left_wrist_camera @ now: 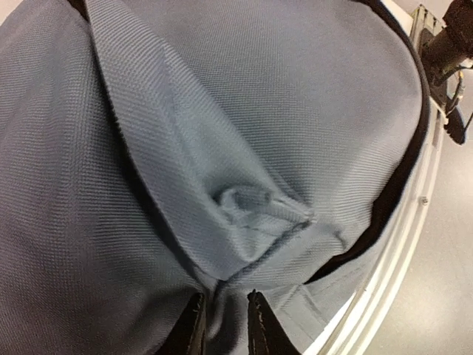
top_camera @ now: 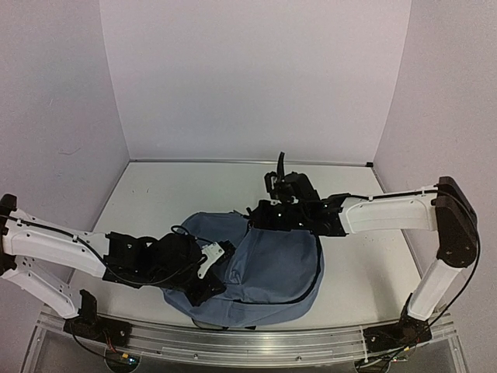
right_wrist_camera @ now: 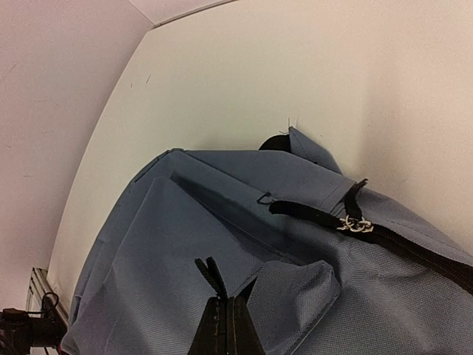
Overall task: Pack the student bag
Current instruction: Zip the student bag at the center of the board.
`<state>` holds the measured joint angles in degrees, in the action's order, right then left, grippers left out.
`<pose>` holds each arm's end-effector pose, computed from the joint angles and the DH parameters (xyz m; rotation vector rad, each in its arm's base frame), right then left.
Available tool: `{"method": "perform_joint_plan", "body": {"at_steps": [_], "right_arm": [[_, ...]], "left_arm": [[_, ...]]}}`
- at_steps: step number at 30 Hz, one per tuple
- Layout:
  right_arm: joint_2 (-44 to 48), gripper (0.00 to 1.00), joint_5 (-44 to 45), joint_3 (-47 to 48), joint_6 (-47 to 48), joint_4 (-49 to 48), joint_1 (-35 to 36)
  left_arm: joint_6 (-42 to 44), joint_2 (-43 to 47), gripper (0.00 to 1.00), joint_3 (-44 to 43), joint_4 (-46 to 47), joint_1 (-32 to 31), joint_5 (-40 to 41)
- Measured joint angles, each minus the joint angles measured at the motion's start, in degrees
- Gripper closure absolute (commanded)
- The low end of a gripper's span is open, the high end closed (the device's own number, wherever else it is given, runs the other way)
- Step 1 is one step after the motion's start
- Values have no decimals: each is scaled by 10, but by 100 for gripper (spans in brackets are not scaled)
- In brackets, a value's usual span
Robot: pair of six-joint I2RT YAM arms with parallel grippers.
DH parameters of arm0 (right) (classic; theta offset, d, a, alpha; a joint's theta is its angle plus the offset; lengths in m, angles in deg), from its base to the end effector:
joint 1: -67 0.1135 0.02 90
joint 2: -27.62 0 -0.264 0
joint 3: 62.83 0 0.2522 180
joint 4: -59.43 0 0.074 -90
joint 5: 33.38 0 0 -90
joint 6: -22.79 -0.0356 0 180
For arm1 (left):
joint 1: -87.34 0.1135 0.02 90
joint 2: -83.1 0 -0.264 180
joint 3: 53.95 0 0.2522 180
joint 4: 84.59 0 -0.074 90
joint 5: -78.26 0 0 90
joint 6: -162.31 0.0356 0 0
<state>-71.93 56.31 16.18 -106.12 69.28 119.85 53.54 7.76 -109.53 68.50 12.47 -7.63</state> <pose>0.2381 0.3146 0.2299 -0.2770 2.2367 0.9310 0.0718 -0.2558 0.2040 1.1416 2.2181 -0.6613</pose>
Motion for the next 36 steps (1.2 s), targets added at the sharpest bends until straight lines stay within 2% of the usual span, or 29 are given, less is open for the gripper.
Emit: {"method": "perform_joint_plan", "body": {"at_steps": [1, 6, 11, 15, 21, 23, 27, 36], "right_arm": [[0, 100, -4, 0, 0, -4, -1], [0, 100, -27, -8, 1, -27, -5], [0, 100, -42, -17, 0, -43, -7], [0, 100, -53, -18, -1, -54, -7], [0, 100, -56, -21, -1, -60, -7], [0, 100, -56, -21, -2, -60, -7], [0, 100, -56, -21, -2, -60, -7], [0, 100, -58, -22, -2, -60, -7]], "left_arm": [[-10, 2, 63, -5, -8, -2, 0], [-50, 10, 57, -78, -34, -3, 17], [-76, 11, 47, -143, -25, 55, 26], [-83, 0, 39, -154, -17, 99, 35], [-80, -56, 29, -166, -9, 105, 28], [-80, -75, 31, -170, -7, 105, 23], [-78, -104, 48, -171, -3, 105, 19], [-83, -133, 71, -171, 10, 106, 20]]}}
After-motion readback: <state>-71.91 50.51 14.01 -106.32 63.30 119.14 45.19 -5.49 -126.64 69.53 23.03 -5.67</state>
